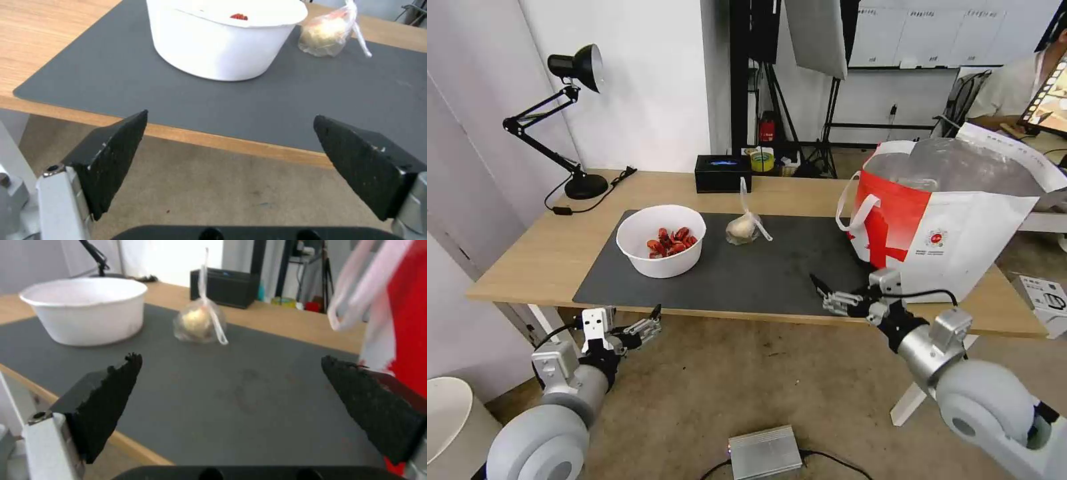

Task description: Pick up the trash from the table and place it into the takeout bag.

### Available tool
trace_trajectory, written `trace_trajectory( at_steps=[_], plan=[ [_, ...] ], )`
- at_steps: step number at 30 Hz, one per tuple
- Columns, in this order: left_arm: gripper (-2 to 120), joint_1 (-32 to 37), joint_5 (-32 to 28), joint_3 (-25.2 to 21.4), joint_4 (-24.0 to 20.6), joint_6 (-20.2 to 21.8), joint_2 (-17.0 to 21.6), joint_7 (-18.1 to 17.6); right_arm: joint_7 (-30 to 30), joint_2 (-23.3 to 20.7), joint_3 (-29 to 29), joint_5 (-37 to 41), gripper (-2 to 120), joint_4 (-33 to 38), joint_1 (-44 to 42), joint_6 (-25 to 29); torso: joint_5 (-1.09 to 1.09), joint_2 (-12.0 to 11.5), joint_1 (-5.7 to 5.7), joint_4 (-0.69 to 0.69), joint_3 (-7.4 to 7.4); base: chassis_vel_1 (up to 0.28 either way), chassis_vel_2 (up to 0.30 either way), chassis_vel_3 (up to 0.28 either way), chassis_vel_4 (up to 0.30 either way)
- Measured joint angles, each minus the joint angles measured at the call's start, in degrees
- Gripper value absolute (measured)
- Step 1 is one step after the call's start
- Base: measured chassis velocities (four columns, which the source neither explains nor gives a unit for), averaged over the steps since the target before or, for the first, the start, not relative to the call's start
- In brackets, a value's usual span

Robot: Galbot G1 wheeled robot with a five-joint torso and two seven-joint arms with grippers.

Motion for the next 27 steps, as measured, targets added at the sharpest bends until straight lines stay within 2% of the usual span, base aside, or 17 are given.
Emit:
trace_trajectory(
  at_steps=[14,27],
  plan=[
    [100,0.0,-0.4,-0.3,0.2,0.2,0.1,0.2,2.2,2.1,3.8,-2.0,100,-0.6,-8.9,0.7,0.00,0.0,0.00,0.00,0.00,0.000,0.000,0.000,0.000],
    [100,0.0,-0.4,-0.5,0.4,0.2,-0.1,0.2,4.0,1.7,4.5,-1.8,100,-0.5,-10.8,0.4,0.00,0.0,0.01,0.00,0.00,0.000,0.000,0.000,0.000]
  ],
)
